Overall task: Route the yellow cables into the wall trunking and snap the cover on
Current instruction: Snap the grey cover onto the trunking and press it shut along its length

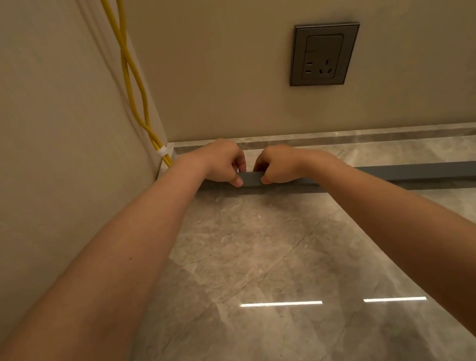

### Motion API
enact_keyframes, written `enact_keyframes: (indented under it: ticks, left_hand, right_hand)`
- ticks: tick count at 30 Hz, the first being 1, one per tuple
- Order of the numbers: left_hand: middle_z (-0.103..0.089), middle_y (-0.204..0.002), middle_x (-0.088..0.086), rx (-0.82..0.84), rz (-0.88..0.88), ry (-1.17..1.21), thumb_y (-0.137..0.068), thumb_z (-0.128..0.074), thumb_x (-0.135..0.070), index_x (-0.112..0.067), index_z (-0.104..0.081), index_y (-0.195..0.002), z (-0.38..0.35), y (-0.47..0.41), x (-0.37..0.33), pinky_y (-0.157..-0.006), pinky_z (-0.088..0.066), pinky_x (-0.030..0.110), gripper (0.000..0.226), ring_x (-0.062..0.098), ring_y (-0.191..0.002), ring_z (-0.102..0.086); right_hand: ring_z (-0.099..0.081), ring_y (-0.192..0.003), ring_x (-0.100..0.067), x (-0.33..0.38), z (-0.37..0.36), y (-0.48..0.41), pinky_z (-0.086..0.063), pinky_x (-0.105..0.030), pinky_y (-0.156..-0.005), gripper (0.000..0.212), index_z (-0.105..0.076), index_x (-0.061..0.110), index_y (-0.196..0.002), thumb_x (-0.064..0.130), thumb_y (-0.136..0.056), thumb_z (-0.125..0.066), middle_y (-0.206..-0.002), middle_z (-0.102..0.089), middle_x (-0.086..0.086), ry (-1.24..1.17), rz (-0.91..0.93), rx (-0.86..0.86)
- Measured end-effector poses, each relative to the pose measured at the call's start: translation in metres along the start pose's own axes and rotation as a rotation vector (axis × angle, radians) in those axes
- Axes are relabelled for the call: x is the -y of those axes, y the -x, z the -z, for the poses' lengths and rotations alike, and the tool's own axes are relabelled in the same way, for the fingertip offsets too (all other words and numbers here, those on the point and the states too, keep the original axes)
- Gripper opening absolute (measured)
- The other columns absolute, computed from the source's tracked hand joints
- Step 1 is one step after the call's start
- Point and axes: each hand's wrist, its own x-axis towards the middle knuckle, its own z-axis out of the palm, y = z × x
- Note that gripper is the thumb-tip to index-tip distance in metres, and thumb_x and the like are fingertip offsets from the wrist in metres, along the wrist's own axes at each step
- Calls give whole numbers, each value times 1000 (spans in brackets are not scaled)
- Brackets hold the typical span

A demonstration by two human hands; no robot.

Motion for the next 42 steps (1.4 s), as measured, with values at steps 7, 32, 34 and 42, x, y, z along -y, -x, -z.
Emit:
enact_keyframes:
  ticks: [7,32,34,42]
  left_hand:
    - [-56,-90,-1,-18,-2,26,-81,-72,-21,-10,-62,-113,-1,6,4,-69,-39,25,35,20,-91,-55]
    - [-61,-79,9,-168,280,474,-92,-40,-13,-9,-69,-73,-20,12,25,-75,-39,27,35,22,-77,-54]
    - [-55,-70,14,-361,285,197,-90,-43,-19,-11,-46,-49,-35,10,22,-63,-34,29,42,28,-71,-51]
    - [-66,-99,24,-478,154,-40,-100,-30,-28,1,-65,-87,-44,12,32,-76,-43,38,47,37,-95,-60]
  right_hand:
    - [-57,-107,-26,2,-5,5,-41,-27,-77,35,-60,8,-120,8,-86,-49,-120,-61,-11,29,13,-41]
    - [-64,-95,-39,31,-43,-16,-46,-38,-79,56,-69,-1,-94,27,-103,-22,-102,-70,-22,216,-12,-601]
    - [-65,-95,-37,28,-44,-20,-44,-36,-75,56,-69,0,-92,27,-103,-22,-101,-71,-21,225,-16,-613]
    - [-63,-93,-37,21,-39,-31,-42,-34,-72,54,-68,2,-90,33,-101,-24,-100,-69,-20,151,-43,-576]
